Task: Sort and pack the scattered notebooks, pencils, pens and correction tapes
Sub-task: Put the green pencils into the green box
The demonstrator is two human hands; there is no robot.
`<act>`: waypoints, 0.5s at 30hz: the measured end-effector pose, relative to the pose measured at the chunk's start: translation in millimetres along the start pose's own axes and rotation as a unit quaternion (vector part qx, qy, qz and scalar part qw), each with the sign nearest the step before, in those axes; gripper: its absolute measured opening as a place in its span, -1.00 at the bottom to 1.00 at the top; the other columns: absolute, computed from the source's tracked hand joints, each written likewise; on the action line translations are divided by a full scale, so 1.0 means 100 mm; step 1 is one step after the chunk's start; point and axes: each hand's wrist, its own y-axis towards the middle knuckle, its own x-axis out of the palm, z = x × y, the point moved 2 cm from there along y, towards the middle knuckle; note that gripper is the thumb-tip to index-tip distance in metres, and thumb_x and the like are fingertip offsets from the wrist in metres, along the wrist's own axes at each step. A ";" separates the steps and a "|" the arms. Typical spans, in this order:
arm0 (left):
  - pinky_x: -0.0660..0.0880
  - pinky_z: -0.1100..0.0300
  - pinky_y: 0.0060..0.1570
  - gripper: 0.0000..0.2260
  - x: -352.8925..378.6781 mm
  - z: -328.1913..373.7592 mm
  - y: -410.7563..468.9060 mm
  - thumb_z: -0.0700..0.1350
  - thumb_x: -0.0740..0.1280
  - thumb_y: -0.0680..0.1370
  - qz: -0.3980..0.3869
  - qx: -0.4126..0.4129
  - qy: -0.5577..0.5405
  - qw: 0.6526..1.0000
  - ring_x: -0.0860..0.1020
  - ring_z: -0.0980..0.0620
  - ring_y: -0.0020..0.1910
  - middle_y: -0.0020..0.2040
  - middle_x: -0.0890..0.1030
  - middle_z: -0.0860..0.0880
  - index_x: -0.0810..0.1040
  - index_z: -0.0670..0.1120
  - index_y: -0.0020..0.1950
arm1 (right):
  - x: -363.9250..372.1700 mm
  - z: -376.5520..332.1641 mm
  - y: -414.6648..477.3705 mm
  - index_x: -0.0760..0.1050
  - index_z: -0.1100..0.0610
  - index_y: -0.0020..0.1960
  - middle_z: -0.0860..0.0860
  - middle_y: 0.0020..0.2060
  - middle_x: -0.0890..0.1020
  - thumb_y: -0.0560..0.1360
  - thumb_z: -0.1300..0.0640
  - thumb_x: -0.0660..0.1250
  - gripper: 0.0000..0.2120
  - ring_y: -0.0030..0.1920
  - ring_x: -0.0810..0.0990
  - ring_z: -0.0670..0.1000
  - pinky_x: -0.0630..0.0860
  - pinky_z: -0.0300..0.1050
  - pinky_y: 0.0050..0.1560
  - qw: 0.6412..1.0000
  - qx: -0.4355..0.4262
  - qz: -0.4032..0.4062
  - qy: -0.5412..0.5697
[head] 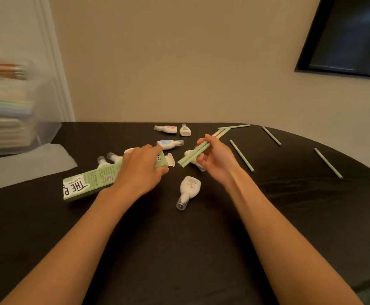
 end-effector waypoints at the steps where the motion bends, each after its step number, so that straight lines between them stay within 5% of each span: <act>1: 0.29 0.06 0.19 -0.57 0.00 -0.02 0.01 0.02 0.31 0.52 0.003 -0.003 -0.018 1.000 0.41 -0.07 0.21 0.22 0.48 -0.05 0.36 -0.03 0.37 | 0.00 0.01 0.03 0.44 0.22 -0.20 0.08 -0.35 0.46 0.61 0.11 0.13 -0.73 -0.47 0.46 -0.06 0.46 -0.28 -0.53 1.000 -0.018 0.017 -0.010; 6: 0.30 0.05 0.18 -0.55 0.01 -0.08 0.02 0.01 0.35 0.50 0.012 -0.016 -0.057 0.998 0.41 -0.09 0.20 0.18 0.50 -0.06 0.39 -0.05 0.35 | -0.01 0.01 0.06 0.45 0.22 -0.16 0.12 -0.33 0.56 0.62 0.12 0.13 -0.74 -0.45 0.61 -0.02 0.55 -0.21 -0.44 0.995 -0.061 0.061 -0.045; 11: 0.30 0.06 0.18 -0.50 0.03 -0.04 0.01 0.01 0.36 0.49 0.021 -0.001 -0.081 0.996 0.41 -0.05 0.19 0.20 0.49 -0.05 0.35 -0.05 0.40 | 0.06 0.08 0.02 0.49 0.25 -0.17 0.04 -0.44 0.64 0.59 0.18 0.18 -0.77 -0.41 0.64 -0.05 0.58 -0.22 -0.36 0.998 -0.053 -0.018 -0.025; 15: 0.35 0.12 0.07 -0.49 0.03 -0.02 -0.02 0.01 0.39 0.46 0.013 0.024 -0.111 0.993 0.43 -0.01 0.14 0.17 0.51 -0.05 0.39 -0.06 0.37 | 0.15 0.13 -0.05 0.54 0.29 -0.02 0.08 -0.27 0.68 0.56 0.22 0.24 -0.85 -0.29 0.67 -0.07 0.55 -0.30 -0.33 0.994 -0.009 -0.089 -0.067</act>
